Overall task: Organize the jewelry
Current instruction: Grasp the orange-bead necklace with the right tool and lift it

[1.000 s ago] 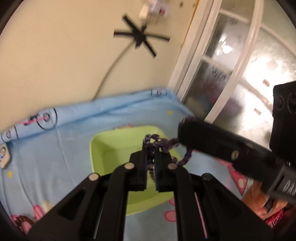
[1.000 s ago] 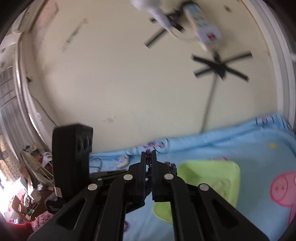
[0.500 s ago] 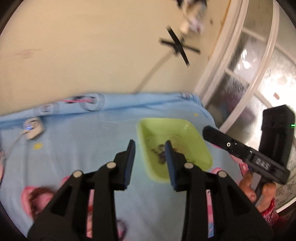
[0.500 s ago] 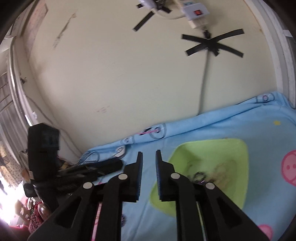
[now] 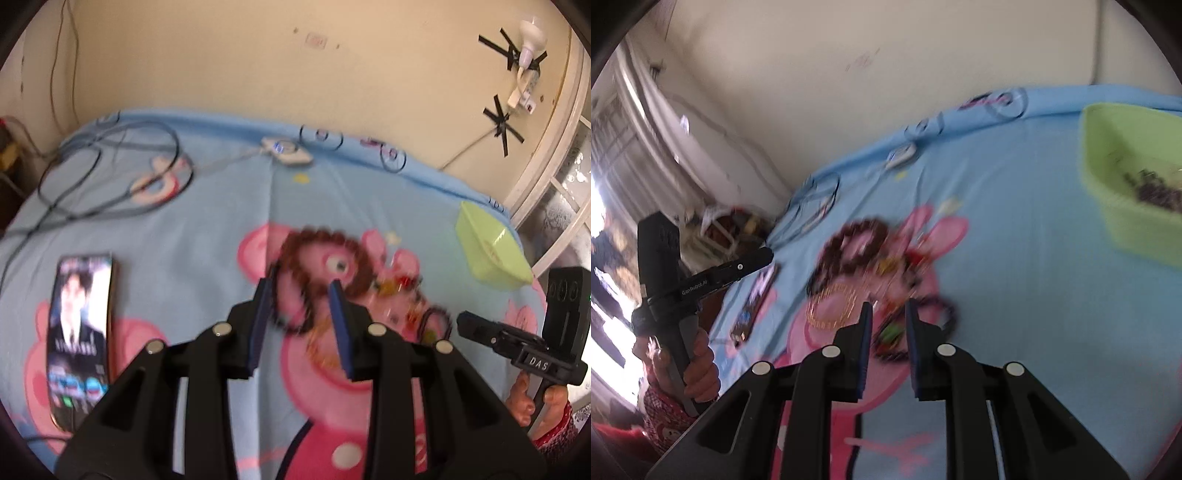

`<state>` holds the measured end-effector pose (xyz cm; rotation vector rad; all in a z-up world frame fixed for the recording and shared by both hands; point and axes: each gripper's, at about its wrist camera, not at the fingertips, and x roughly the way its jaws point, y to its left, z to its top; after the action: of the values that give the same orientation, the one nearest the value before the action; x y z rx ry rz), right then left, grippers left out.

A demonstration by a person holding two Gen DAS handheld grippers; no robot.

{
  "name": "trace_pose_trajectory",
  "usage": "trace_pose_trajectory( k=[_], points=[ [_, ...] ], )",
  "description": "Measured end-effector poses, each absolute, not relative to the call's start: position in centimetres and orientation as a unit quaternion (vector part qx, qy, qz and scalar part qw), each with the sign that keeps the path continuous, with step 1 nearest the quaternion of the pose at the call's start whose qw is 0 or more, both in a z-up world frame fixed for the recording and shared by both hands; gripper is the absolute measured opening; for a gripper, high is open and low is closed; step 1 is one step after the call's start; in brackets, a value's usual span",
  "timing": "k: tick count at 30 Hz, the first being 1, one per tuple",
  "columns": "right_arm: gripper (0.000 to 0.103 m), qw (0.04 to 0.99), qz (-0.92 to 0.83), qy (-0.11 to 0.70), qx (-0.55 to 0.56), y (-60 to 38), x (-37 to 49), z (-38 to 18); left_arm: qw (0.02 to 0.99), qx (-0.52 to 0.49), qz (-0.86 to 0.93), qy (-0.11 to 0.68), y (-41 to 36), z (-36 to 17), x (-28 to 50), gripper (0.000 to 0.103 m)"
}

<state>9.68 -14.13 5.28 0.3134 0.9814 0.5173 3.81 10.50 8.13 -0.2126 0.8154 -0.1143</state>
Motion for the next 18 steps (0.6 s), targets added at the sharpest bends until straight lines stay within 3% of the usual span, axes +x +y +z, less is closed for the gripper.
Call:
trace_pose_trajectory(
  k=[10,18],
  points=[
    [0.000,0.844,0.222,0.478,0.097,-11.9,9.0,4.6,0.906,-0.039,-0.082,0.413,7.0,4.6,2.7,0.031],
    [0.000,0.862,0.180,0.471,0.057,-12.5,16.1,5.9,0.907,-0.042,-0.088,0.410,6.4,3.8,2.8,0.031]
  ],
)
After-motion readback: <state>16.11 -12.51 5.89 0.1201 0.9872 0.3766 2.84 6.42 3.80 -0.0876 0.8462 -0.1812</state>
